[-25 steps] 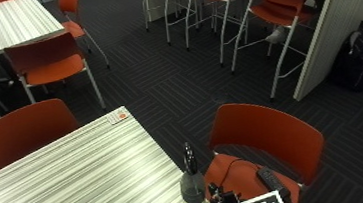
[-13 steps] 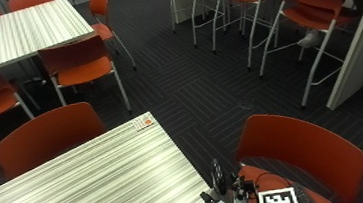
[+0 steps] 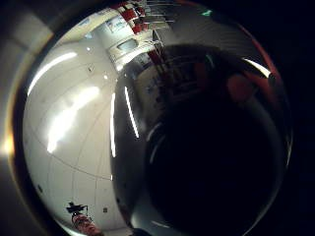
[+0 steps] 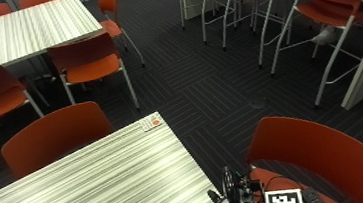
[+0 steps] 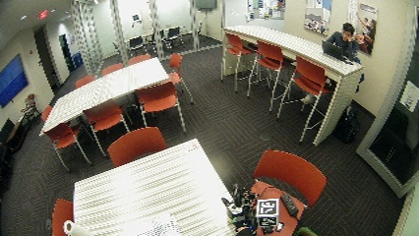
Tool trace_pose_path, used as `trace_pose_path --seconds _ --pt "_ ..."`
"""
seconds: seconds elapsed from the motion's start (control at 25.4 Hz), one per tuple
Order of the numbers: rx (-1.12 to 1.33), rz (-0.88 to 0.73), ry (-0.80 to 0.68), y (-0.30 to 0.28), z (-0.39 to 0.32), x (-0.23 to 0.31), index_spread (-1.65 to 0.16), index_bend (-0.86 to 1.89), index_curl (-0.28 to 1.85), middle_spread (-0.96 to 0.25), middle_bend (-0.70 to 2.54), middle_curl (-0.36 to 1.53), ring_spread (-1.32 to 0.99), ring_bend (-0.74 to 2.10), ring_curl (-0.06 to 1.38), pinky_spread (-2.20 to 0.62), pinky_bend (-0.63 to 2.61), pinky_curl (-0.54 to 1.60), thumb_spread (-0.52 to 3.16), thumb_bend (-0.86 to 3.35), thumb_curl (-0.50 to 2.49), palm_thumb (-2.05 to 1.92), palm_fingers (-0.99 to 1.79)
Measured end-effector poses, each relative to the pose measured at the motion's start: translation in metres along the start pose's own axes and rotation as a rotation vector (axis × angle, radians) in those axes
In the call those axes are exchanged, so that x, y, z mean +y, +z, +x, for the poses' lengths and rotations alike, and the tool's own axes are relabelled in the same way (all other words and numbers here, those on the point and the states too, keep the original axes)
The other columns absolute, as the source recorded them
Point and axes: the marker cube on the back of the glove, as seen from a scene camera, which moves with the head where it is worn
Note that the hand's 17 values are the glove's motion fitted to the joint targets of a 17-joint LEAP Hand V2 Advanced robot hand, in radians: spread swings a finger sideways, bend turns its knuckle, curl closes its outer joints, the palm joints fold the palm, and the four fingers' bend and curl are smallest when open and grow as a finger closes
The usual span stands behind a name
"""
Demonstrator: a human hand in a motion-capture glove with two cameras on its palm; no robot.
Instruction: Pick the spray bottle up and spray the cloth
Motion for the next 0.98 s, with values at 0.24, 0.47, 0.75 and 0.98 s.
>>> trace_pose_path --seconds 0.24,0.47,0.75,0.98 --pt "-0.015 0.007 -0.008 0.001 -0.006 -0.005 -0.43 0.18 0.30 -0.19 0.20 0.32 -0.01 0.33 0.30 0.11 0.35 0.31 0.95 -0.02 0.46 0.79 0.19" --pt "-0.046 0.016 -0.009 -0.001 -0.006 -0.007 -0.40 0.33 0.35 -0.19 0.27 0.35 -0.03 0.28 0.28 0.11 0.18 0.27 0.98 -0.01 0.46 0.82 0.40" --pt "-0.080 0.079 -0.039 -0.010 -0.013 -0.017 -0.28 0.63 0.46 -0.14 0.55 0.45 -0.10 0.30 0.30 0.10 -0.06 0.11 1.03 0.03 0.49 0.93 0.80" --pt "-0.091 0.099 -0.055 -0.015 -0.016 -0.023 -0.24 0.70 0.53 -0.11 0.63 0.49 -0.13 0.36 0.35 0.10 -0.01 0.07 1.04 0.02 0.51 0.96 0.76"
